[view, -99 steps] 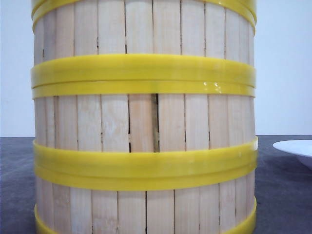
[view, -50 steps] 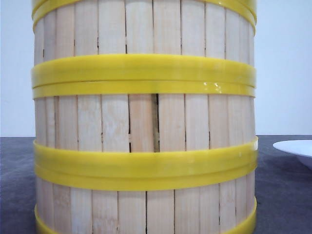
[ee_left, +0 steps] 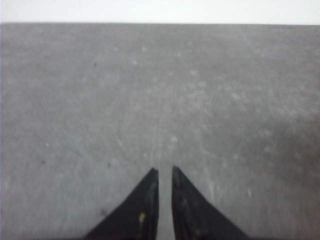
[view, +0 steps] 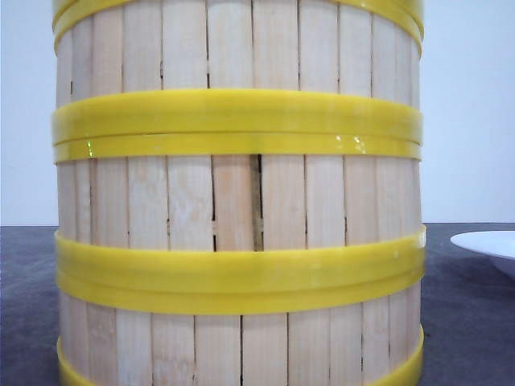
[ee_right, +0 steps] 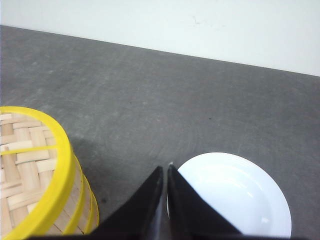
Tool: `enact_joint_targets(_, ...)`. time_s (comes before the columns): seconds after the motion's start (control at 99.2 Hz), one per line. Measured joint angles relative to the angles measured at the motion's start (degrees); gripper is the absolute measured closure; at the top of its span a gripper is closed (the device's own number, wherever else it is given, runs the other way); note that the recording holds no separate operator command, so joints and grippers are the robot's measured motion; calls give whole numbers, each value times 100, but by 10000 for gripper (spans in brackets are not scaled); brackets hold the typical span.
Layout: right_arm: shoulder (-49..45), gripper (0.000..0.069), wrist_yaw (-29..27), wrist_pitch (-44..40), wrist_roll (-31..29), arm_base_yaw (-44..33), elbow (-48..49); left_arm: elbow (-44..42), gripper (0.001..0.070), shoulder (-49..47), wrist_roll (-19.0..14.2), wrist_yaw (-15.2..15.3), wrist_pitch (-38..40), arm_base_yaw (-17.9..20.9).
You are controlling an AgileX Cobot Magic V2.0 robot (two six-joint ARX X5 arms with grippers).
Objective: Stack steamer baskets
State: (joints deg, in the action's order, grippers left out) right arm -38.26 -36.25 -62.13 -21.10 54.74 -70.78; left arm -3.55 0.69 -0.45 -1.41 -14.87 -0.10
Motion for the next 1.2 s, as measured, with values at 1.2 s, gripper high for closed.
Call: enact_joint_targets(1.2,0,681,0,2,-2,0,0,85,689,-39,-350,350,219,-81)
